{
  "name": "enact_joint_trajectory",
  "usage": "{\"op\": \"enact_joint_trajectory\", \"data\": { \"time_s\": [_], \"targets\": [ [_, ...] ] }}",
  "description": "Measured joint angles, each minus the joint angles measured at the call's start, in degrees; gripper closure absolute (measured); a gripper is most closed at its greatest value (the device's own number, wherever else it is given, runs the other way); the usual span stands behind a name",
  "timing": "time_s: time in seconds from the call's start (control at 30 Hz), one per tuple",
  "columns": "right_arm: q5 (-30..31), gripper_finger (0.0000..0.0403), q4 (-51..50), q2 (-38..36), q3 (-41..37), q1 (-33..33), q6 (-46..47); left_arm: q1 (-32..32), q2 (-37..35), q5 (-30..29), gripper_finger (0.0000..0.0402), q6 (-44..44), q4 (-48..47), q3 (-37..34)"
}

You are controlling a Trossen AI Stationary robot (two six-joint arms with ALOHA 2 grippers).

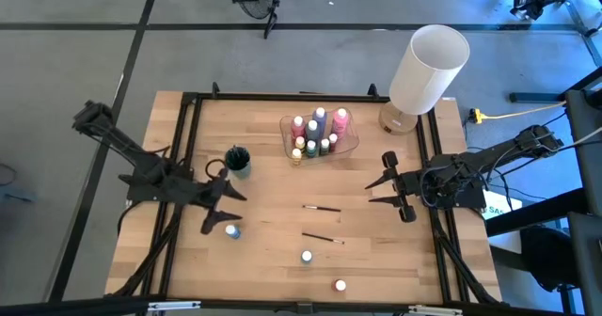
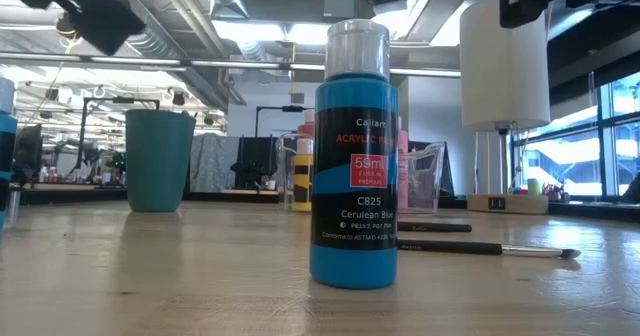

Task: Pick & Place Paint Supplies
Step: Put the blue paint bottle into the transparent bin

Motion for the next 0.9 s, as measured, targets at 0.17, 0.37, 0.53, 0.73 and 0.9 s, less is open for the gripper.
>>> {"op": "enact_joint_trajectory", "data": {
  "time_s": [0.17, 0.37, 0.53, 0.73, 0.9],
  "targets": [
    [-0.01, 0.0245, 0.14, 0.50, 0.01, -0.01, 1.50, -3.17, -0.55, 1.97, 0.0142, -8.80, -1.28, 2.08],
    [-0.07, 0.0245, 0.50, 1.61, 0.02, 0.01, 1.58, -5.96, -0.75, 8.13, 0.0142, -8.18, -6.14, 2.17],
    [-0.33, 0.0245, 1.34, 2.19, 0.02, 0.01, 1.60, -8.41, -0.21, 5.70, 0.0143, -7.36, -10.79, 2.17],
    [-0.41, 0.0245, 2.33, 2.21, 0.02, 0.01, 2.88, -10.18, -0.10, 2.61, 0.0150, -6.50, -16.31, 2.17],
    [-0.51, 0.0245, 3.28, 2.29, 0.02, 0.00, 3.28, -11.01, -0.02, 2.16, 0.0151, -5.88, -17.19, 2.17]
  ]
}}
